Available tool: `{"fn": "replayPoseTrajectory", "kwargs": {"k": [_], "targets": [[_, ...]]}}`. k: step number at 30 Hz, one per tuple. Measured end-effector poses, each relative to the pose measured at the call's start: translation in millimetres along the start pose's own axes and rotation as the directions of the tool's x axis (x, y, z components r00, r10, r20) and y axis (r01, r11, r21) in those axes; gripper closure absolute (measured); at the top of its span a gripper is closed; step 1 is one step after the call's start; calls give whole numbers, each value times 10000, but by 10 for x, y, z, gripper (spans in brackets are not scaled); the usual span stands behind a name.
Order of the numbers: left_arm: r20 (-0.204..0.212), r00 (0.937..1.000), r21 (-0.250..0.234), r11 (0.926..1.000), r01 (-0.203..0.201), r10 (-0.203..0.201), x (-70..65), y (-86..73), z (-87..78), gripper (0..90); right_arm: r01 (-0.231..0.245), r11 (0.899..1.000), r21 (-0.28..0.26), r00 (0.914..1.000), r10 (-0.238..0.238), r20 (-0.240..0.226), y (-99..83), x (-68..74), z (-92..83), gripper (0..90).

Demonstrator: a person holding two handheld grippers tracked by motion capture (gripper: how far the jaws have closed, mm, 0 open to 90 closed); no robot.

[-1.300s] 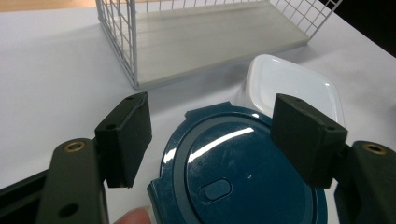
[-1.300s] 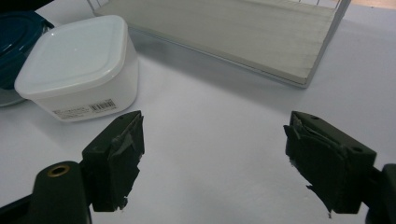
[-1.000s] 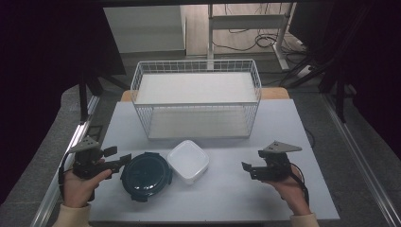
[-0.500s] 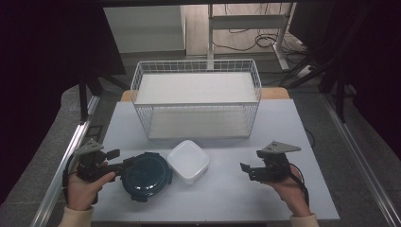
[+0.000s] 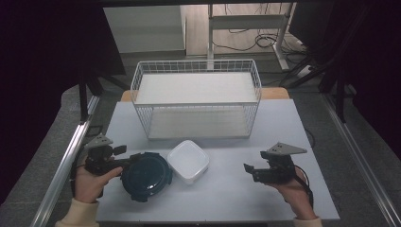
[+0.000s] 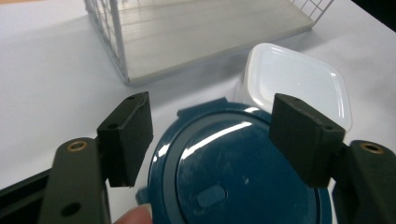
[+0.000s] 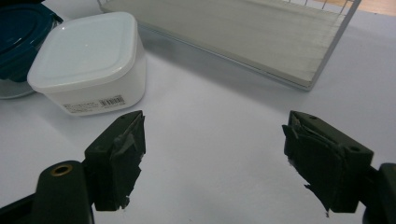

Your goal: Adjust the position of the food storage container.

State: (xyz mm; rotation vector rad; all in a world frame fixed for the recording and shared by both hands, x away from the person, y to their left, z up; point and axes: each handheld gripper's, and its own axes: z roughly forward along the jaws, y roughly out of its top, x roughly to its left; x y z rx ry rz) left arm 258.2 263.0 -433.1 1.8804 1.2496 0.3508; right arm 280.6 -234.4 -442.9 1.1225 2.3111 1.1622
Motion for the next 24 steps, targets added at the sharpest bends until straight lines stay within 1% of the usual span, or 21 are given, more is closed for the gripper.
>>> {"fn": "replayPoseTrajectory", "kwargs": {"k": [1, 2, 3, 8, 10, 11, 14, 15, 16, 17, 19, 20, 21, 22, 24], "targets": [[-97, 9998, 169, 9998, -143, 145, 23, 68, 42, 325, 1, 10000, 47, 10000, -1, -2, -2, 3, 0, 208], [-92, 9998, 217, 9996, -174, 176, 33, 101, 61, 329, 13, 10000, 71, 10000, -13, 7, -2, 8, 1, 208], [-92, 9998, 217, 9996, -174, 176, 33, 101, 61, 334, 13, 10000, 71, 10000, -13, 7, -2, 8, 1, 208], [-71, 9995, 515, 9982, -308, 312, 52, 239, 161, 347, 41, 9999, 99, 9999, -42, 91, -12, 7, -4, 208], [-81, 9992, 645, 9972, -387, 393, 59, 276, 203, 355, 91, 10000, -2, 10000, -91, 12, -23, 2, -17, 208], [-64, 9992, 781, 9962, -395, 402, 74, 307, 242, 376, 92, 10000, -3, 9999, -92, 99, -24, 4, -30, 208], [-66, 9991, 889, 9952, -407, 414, 86, 335, 267, 418, 123, 9999, -59, 9999, -123, 85, -17, 15, -45, 208], [-151, 9992, 900, 9953, -359, 374, 94, 353, 271, 418, 164, 9998, -66, 9998, -164, 81, -15, 18, -49, 208], [-239, 9992, 874, 9957, -293, 315, 101, 364, 272, 474, 185, 9998, -62, 9998, -185, 109, -16, 19, -50, 208], [-402, 9990, 843, 9963, -164, 199, 119, 393, 275, 493, 161, 9999, -35, 9998, -160, 138, -19, 16, -46, 208], [-368, 9991, 865, 9961, -164, 197, 129, 405, 283, 542, 131, 9999, 11, 9997, -131, 187, -29, 6, -33, 208], [-333, 9992, 922, 9956, -168, 199, 136, 414, 296, 542, 131, 9999, 11, 9997, -131, 187, -29, 6, -33, 208], [-328, 9992, 1089, 9939, -198, 234, 147, 428, 336, 581, 148, 9999, 62, 9997, -149, 185, -39, 2, -25, 208], [-328, 9992, 1089, 9939, -198, 234, 147, 428, 336, 599, 148, 9999, 62, 9997, -149, 185, -39, 2, -25, 208], [-275, 9993, 1255, 9918, -230, 267, 156, 439, 381, 615, 191, 9998, 58, 9997, -192, 177, -38, 8, -22, 208]]}}
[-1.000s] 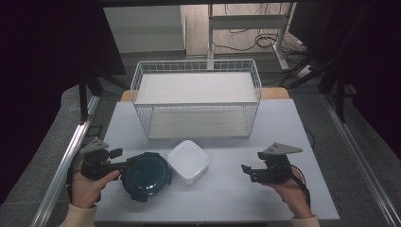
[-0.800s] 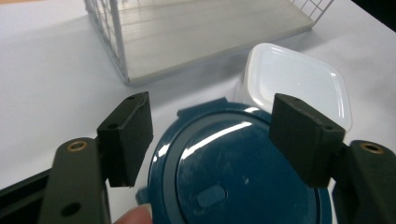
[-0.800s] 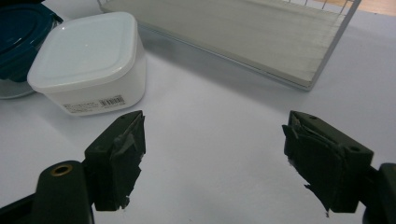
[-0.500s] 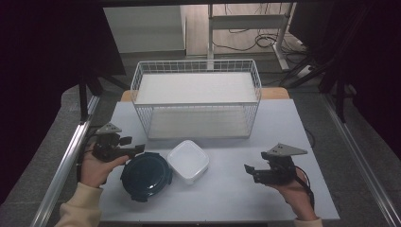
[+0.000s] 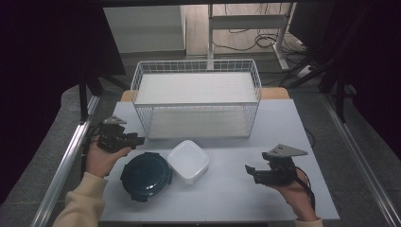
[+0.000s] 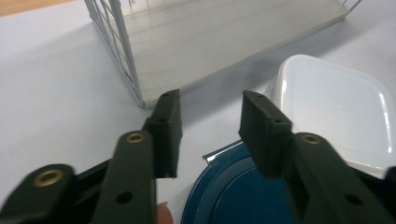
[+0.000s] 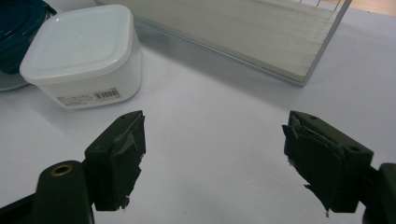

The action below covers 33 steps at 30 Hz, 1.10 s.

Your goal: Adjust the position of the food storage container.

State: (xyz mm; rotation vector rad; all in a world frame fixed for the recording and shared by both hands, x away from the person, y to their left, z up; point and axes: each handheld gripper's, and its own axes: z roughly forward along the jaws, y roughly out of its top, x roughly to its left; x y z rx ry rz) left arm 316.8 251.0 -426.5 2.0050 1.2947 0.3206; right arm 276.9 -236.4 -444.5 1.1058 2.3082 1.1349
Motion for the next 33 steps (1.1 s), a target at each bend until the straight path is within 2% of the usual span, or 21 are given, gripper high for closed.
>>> {"fn": "replayPoseTrajectory", "kwargs": {"k": [2, 12, 15, 17, 19, 22, 26, 27, 33], "targets": [[73, 9999, 267, 9996, -80, 79, 23, 16, 68, 654, 11, 10000, 5, 10000, -11, 19, 4, 9, 0, 208], [361, 9993, 911, 9957, -157, 125, 114, 27, 256, 845, 37, 9998, 185, 9997, -41, 232, -24, -12, 29, 208], [351, 9991, 1220, 9921, -287, 245, 101, 20, 327, 875, -7, 9998, 189, 9997, 2, 260, -29, -14, 30, 208], [318, 9984, 1515, 9872, -502, 459, 84, 11, 375, 897, 8, 9998, 209, 9996, -14, 272, -33, -12, 35, 208], [240, 9976, 1730, 9826, -676, 644, 68, 1, 414, 900, 15, 9997, 241, 9997, -21, 261, -38, -11, 43, 208], [225, 9974, 1811, 9809, -709, 680, 57, 2, 457, 900, 9, 9996, 274, 9996, -17, 281, -44, -14, 55, 208], [401, 9966, 2065, 9752, -791, 723, 59, 11, 550, 900, 18, 9995, 322, 9995, -29, 324, -54, -19, 68, 208], [466, 9951, 2280, 9689, -959, 875, 40, 2, 600, 900, 24, 9995, 320, 9995, -35, 328, -54, -15, 68, 207], [663, 9923, 2446, 9624, -1181, 1049, -26, -8, 666, 900, 24, 9991, 417, 9995, -37, 316, -68, -13, 91, 206]]}}
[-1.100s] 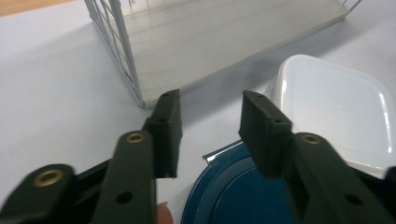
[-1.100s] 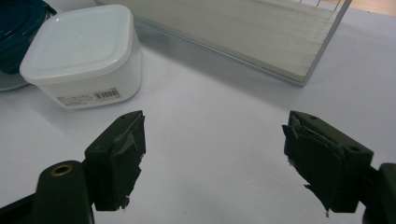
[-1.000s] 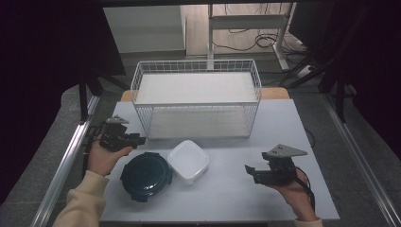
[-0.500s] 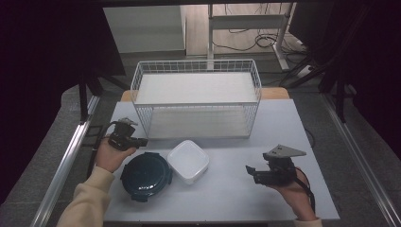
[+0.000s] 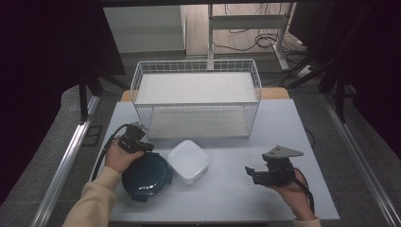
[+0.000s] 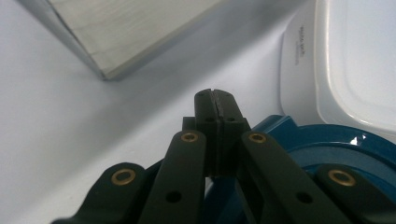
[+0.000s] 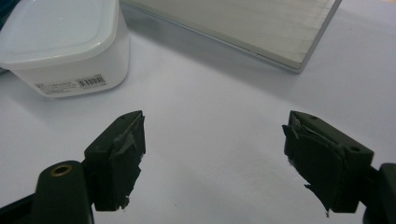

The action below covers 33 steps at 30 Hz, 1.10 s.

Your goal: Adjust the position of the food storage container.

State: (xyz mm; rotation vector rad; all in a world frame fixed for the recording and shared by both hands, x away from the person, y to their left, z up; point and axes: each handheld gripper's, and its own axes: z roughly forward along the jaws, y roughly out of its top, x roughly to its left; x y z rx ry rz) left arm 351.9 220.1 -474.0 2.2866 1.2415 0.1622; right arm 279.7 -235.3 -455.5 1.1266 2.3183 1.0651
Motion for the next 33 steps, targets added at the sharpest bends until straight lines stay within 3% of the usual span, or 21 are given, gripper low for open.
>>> {"fn": "replayPoseTrajectory", "kwargs": {"k": [13, 18, 24, 27, 28, 30, 33], "targets": [[119, 9995, 48, 9996, -277, 277, -26, 10, 68, 900, 26, 10000, 54, 10000, -26, 2, -8, 4, 8, 204], [34, 9986, 163, 9985, -525, 525, -42, -3, 53, 900, -11, 10000, 0, 10000, 11, 15, -7, -6, -7, 204], [-194, 9938, 327, 9936, -1085, 1092, -124, -32, 33, 900, -15, 10000, -4, 9999, 15, -117, -13, -7, -9, 204], [24, 9923, 234, 9920, -1240, 1240, -175, -55, 35, 900, -33, 10000, -2, 9999, 33, -114, -14, -7, -9, 204], [495, 9926, 74, 9938, -1113, 1108, -192, -81, 42, 900, -55, 10000, 21, 9999, 55, -98, -17, -7, -9, 204], [699, 9919, 23, 9944, -1061, 1057, -200, -94, 45, 900, -54, 10000, 26, 9999, 55, -89, -17, -7, -9, 204], [536, 9904, 43, 9918, -1278, 1274, -267, -114, 35, 900, -63, 10000, 17, 9999, 63, -109, -17, -7, -11, 204]]}}
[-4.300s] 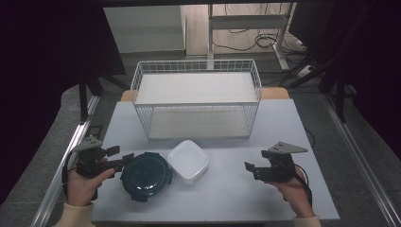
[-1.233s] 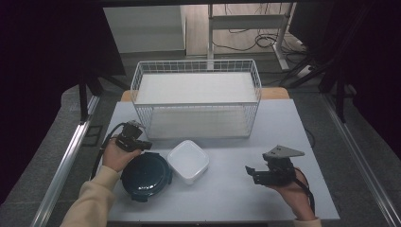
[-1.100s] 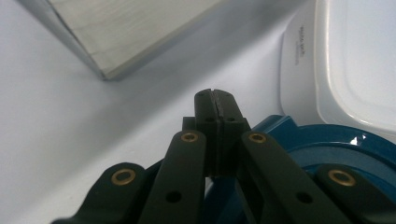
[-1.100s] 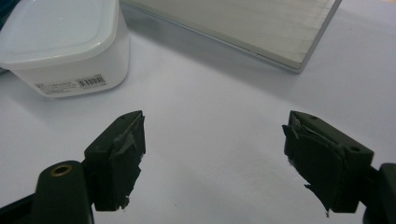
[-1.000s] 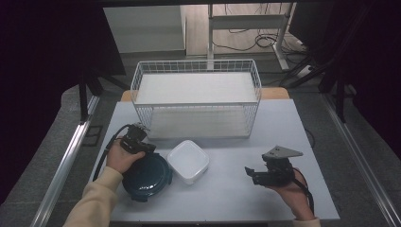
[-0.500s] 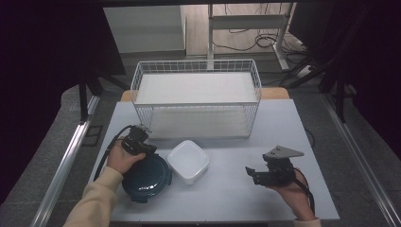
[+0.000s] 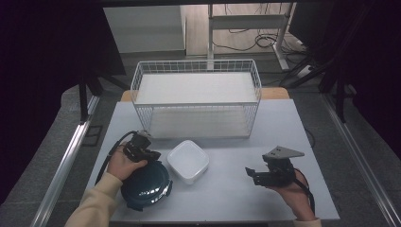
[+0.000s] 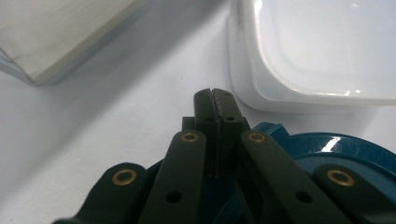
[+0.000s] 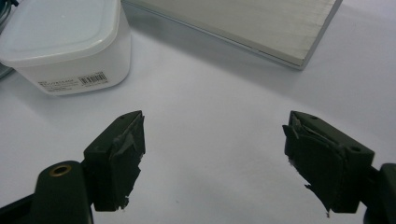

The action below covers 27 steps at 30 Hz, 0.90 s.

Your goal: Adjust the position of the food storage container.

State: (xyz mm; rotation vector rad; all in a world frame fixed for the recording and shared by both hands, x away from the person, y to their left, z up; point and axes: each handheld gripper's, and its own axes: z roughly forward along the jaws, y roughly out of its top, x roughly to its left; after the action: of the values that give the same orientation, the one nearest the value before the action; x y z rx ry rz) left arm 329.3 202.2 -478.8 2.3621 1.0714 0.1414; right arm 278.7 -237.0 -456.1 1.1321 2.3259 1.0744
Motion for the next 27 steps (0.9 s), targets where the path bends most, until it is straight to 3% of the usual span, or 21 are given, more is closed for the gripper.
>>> {"fn": "replayPoseTrajectory", "kwargs": {"k": [7, 11, 14, 18, 22, 25, 27], "targets": [[-86, 9998, 257, 9995, -166, 168, -31, -36, -34, 900, 44, 10000, 60, 10000, -44, -2, -5, 5, 13, 204], [-363, 9991, 313, 9993, -223, 234, -53, -66, -57, 900, 73, 10000, 51, 10000, -73, -12, -4, 11, 14, 203], [-116, 9999, 147, 9998, 111, -109, -4, -135, -85, 900, 65, 9999, 76, 10000, -65, -14, -6, 12, 15, 203], [54, 9996, 29, 9996, 264, -265, 25, -180, -103, 900, 71, 9999, 91, 10000, -70, -25, -6, 15, 19, 203], [-51, 9996, -4, 9997, 261, -261, 20, -199, -113, 900, 89, 9999, 119, 10000, -89, -36, -5, 25, 30, 203], [78, 9987, -40, 9987, 504, -504, 42, -204, -112, 900, 93, 9999, 114, 9999, -93, -42, -4, 38, 39, 203], [-273, 9974, -212, 9976, 659, -664, 51, -208, -129, 900, 118, 9999, 77, 9999, -118, -41, 2, 47, 39, 203]]}}
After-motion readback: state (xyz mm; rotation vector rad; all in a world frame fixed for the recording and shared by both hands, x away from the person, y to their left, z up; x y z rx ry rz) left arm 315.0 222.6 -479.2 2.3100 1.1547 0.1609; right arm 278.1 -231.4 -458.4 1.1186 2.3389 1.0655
